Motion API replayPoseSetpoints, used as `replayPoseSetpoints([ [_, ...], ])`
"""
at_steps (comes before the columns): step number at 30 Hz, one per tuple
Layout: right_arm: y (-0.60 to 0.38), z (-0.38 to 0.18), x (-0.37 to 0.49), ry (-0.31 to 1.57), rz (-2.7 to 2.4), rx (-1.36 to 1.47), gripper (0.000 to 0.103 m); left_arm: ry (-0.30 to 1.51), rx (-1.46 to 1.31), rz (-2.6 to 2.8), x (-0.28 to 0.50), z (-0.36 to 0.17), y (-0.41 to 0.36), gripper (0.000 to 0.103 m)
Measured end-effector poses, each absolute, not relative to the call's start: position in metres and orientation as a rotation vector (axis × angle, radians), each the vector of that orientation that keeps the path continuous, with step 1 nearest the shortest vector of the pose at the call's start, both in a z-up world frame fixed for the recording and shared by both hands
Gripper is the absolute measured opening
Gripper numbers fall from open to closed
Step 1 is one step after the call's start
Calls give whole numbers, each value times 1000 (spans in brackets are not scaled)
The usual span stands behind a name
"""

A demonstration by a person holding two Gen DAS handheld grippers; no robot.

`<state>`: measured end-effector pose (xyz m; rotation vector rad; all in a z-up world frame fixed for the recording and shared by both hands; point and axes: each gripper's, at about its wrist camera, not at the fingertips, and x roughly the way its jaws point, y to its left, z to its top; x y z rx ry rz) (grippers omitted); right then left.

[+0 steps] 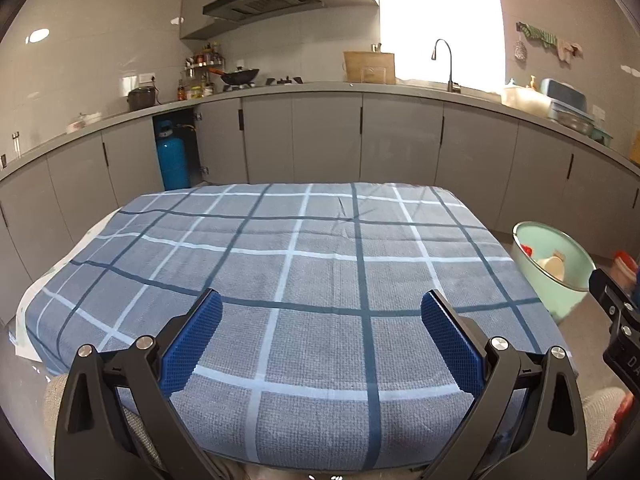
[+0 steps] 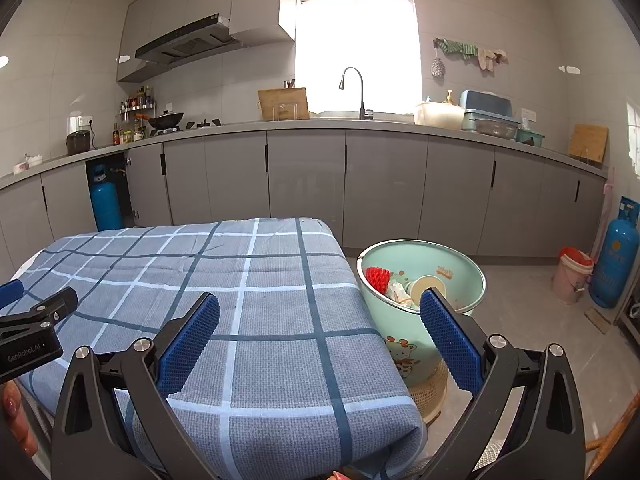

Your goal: Collect trash

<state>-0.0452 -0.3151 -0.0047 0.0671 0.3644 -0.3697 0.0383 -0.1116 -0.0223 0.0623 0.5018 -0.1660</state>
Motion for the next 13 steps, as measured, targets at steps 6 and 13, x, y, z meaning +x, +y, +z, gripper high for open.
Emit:
replayPoseSetpoints([
  [6, -314, -5, -44, 368, -369, 69, 99, 461, 93, -168, 32, -17, -117, 98],
  [13, -314, -6, -44, 367, -370, 70, 99, 520, 79, -211, 38, -22, -118, 98],
])
